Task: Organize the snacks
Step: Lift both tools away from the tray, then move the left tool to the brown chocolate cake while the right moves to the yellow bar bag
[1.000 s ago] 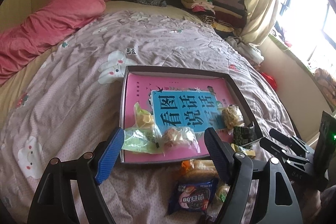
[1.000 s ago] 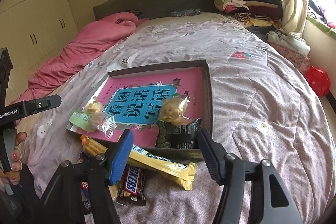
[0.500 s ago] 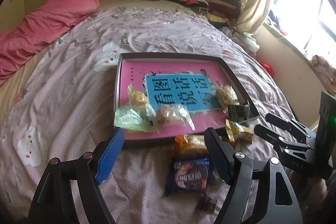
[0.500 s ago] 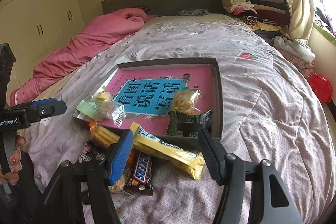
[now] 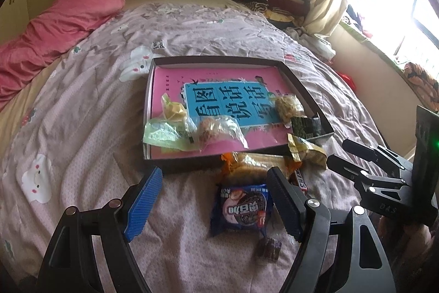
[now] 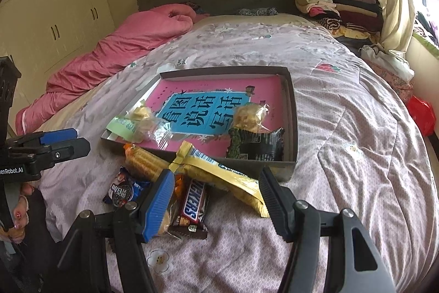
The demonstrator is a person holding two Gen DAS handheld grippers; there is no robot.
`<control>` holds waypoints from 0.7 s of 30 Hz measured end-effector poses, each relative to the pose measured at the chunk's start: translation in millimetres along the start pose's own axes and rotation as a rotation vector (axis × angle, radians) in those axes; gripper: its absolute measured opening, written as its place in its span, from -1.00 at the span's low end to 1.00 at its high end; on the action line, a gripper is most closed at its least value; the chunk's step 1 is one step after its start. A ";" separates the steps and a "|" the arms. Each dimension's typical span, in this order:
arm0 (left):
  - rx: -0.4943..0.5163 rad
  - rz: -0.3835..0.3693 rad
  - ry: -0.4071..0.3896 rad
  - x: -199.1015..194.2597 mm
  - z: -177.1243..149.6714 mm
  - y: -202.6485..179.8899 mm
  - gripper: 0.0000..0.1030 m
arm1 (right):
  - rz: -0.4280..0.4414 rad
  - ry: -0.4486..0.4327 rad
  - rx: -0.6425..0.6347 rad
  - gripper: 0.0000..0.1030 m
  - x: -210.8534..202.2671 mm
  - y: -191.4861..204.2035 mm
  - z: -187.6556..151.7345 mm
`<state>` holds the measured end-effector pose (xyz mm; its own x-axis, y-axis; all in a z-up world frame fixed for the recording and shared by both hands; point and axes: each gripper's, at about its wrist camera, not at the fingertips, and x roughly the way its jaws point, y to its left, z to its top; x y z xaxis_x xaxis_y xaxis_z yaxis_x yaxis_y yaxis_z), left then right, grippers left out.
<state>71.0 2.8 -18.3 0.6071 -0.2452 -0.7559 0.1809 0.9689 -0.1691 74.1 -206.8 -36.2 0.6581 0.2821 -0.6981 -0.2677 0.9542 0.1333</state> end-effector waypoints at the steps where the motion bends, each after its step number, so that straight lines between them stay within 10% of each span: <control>1: 0.004 0.001 0.004 0.0 -1.1 -1.4 0.55 | -0.001 0.002 -0.001 0.23 0.0 0.2 -1.0; 21: 0.081 -0.045 0.112 6.1 -34.9 -26.1 0.55 | 0.010 0.047 -0.006 0.23 -4.1 3.2 -16.6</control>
<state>43.0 -22.8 -40.6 0.5079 -0.2786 -0.8151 0.2702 0.9500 -0.1563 58.8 -206.5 -44.6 0.6218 0.2871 -0.7287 -0.2790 0.9506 0.1364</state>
